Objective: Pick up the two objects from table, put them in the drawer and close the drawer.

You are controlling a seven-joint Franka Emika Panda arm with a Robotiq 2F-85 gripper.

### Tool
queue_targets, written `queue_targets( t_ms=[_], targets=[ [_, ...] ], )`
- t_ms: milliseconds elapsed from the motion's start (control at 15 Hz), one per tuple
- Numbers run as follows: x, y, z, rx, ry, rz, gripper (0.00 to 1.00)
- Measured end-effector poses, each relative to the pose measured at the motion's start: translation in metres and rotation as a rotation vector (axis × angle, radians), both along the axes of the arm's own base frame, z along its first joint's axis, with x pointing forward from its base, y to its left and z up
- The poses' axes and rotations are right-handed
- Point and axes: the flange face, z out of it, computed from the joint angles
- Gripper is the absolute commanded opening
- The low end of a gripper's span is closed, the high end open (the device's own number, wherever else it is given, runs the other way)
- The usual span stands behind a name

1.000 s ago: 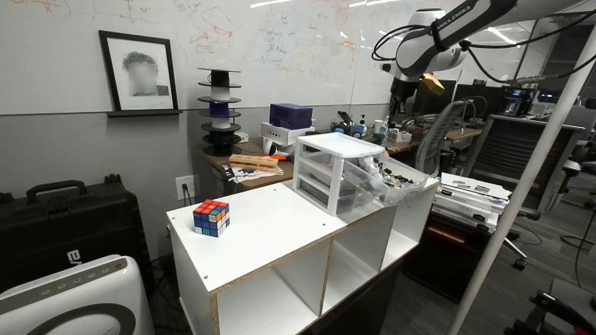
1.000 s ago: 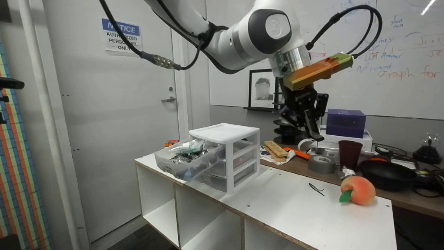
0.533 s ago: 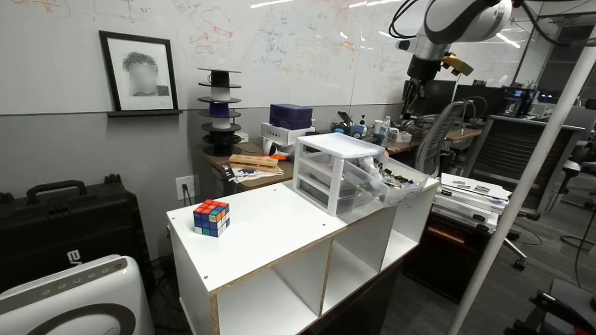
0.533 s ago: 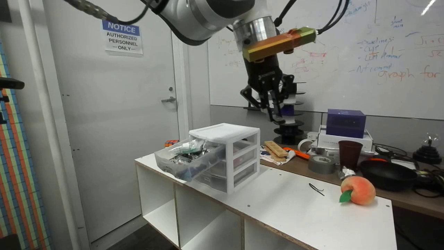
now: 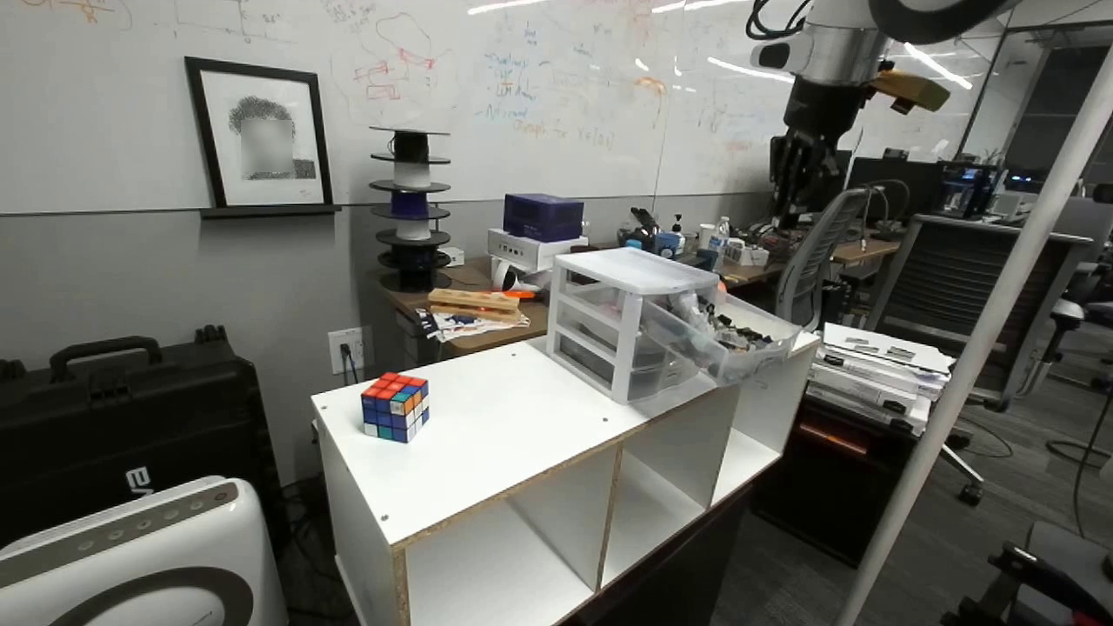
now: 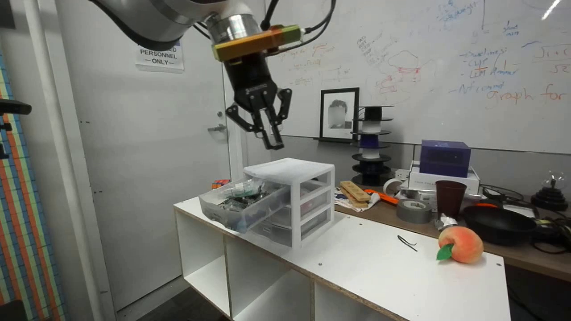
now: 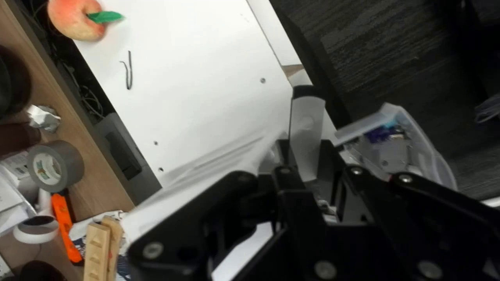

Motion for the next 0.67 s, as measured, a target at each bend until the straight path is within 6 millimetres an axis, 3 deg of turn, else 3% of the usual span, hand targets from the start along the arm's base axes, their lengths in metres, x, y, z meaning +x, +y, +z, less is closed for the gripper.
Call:
queue_targets(
  t_ms=[200,333,667],
  targets=[
    [-0.020,0.053,-0.020,0.001,0.034,0.038,0.12],
    [-0.023,0.074,-0.035,-0.002,0.030,0.048,0.12],
    [-0.009,0.089,-0.071,0.023,-0.009,0.067,0.12]
  ],
)
